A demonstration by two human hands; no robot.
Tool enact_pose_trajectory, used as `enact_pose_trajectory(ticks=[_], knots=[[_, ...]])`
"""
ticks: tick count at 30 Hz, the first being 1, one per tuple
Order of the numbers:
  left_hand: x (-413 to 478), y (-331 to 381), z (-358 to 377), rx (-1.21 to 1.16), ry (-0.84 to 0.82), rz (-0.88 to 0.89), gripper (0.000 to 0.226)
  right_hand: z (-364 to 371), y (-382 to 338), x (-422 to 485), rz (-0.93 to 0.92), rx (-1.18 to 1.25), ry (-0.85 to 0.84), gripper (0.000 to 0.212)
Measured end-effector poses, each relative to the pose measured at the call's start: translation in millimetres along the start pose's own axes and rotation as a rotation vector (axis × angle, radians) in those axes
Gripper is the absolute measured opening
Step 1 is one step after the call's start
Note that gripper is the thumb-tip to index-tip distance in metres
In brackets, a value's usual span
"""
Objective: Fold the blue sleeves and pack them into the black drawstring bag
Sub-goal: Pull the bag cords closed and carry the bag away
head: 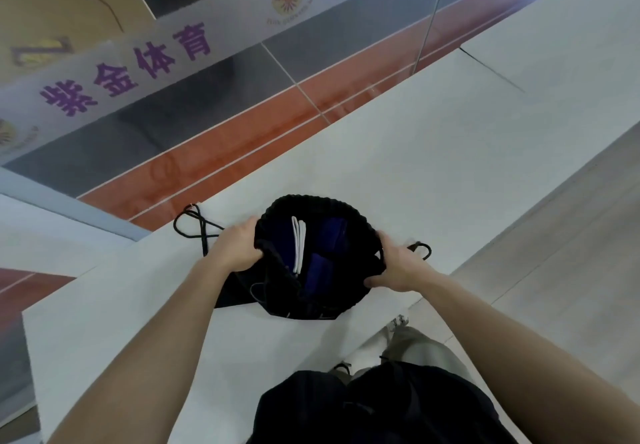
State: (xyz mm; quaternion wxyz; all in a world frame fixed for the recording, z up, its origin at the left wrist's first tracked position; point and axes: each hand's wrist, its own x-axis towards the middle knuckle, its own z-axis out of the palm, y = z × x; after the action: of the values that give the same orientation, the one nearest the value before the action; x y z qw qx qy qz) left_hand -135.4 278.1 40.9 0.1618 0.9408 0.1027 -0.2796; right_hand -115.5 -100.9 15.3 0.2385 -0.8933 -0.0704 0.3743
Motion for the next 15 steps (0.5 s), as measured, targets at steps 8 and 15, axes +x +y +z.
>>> enact_pose_trajectory(ticks=[8, 15], knots=[[-6.8, 43.4, -0.5, -0.319, 0.235, -0.132, 0.036, -42.3, 13.5, 12.5, 0.061, -0.014, -0.115, 0.027], [-2.8, 113.2, -60.7, -0.668, 0.51, -0.192, 0.03, -155.0, 9.2, 17.1, -0.041, 0.24, 0.167, 0.05]])
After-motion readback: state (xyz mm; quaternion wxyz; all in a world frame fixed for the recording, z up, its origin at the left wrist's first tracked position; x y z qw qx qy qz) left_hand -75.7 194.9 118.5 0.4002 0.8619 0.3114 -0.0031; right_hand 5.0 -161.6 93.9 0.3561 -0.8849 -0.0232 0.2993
